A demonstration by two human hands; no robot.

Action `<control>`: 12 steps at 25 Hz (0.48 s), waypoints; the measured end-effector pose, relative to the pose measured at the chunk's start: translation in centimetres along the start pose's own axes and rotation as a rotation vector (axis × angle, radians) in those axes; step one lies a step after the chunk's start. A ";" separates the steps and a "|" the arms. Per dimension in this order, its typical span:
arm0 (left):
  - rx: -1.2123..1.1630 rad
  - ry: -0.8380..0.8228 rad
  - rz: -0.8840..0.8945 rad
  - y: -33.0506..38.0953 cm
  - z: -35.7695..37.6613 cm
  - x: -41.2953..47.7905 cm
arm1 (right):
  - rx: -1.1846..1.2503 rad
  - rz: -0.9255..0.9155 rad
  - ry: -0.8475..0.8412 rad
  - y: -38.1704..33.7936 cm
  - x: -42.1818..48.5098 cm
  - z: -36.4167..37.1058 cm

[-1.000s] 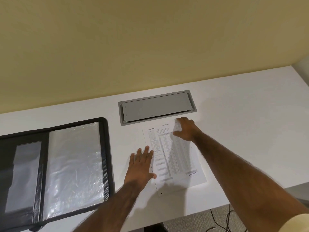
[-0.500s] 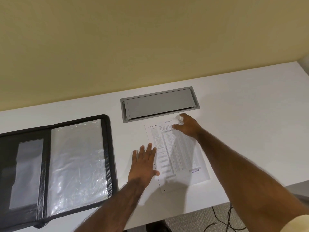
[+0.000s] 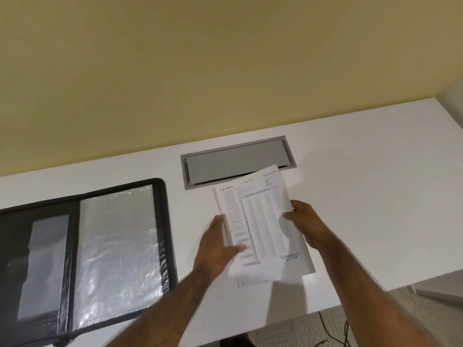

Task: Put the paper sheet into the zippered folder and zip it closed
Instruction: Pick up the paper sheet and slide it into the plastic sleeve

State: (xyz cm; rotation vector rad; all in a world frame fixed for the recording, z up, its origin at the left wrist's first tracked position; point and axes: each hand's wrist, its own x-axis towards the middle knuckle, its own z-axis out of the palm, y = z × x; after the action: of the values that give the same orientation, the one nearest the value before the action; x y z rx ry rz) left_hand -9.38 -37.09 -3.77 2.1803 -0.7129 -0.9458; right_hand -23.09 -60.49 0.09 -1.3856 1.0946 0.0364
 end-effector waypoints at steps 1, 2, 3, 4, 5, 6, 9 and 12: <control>-0.270 0.047 -0.088 0.7 -0.8 0.3 | 0.062 -0.029 -0.030 -0.4 -0.5 -0.4; -0.483 0.044 -0.163 1.4 -1.8 0.7 | 0.099 -0.066 -0.057 -0.9 -1.1 -0.7; -0.646 -0.018 -0.205 2.1 -2.8 1.1 | 0.124 -0.110 -0.081 -1.4 -1.6 -0.9; -0.754 -0.116 -0.209 2.6 -3.7 1.6 | 0.146 -0.156 -0.102 -2.0 -2.1 -1.0; -0.815 -0.204 -0.186 3.2 -4.6 2.0 | 0.172 -0.196 -0.114 -2.6 -2.5 -1.1; -0.856 -0.258 -0.153 4.0 -5.4 2.3 | 0.200 -0.227 -0.112 -3.2 -2.8 -1.1; -0.921 -0.223 -0.066 6.4 -7.2 2.8 | 0.256 -0.312 -0.069 -4.6 -3.4 -0.4; -0.879 -0.064 0.012 8.4 -7.9 2.3 | 0.297 -0.395 -0.011 -5.1 -3.7 0.8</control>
State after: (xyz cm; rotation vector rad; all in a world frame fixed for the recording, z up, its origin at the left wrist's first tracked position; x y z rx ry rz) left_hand -3.75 -41.41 5.61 1.3708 -0.2442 -1.0619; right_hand -21.53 -59.11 6.04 -1.3045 0.7644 -0.3899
